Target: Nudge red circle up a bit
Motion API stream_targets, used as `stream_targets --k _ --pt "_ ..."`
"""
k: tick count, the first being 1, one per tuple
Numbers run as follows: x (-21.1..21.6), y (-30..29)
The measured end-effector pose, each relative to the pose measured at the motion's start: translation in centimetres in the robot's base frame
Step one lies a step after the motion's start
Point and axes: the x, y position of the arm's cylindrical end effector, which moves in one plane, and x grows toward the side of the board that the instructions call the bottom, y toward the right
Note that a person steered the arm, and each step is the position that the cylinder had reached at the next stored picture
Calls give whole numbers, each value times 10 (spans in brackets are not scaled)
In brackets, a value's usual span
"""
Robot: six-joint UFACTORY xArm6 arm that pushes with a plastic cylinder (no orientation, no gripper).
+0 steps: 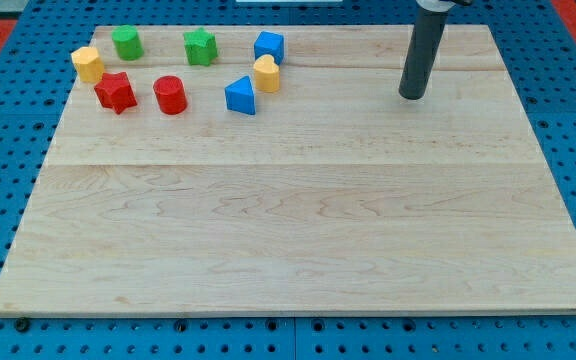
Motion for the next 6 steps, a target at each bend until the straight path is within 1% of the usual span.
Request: stream_targets --k 1,2,3,4,5,6 --pt "0 0" --pt "-50 -20" --pt "-85 -98" --pt "-89 -175" --pt "-89 -214" --pt "-101 -218"
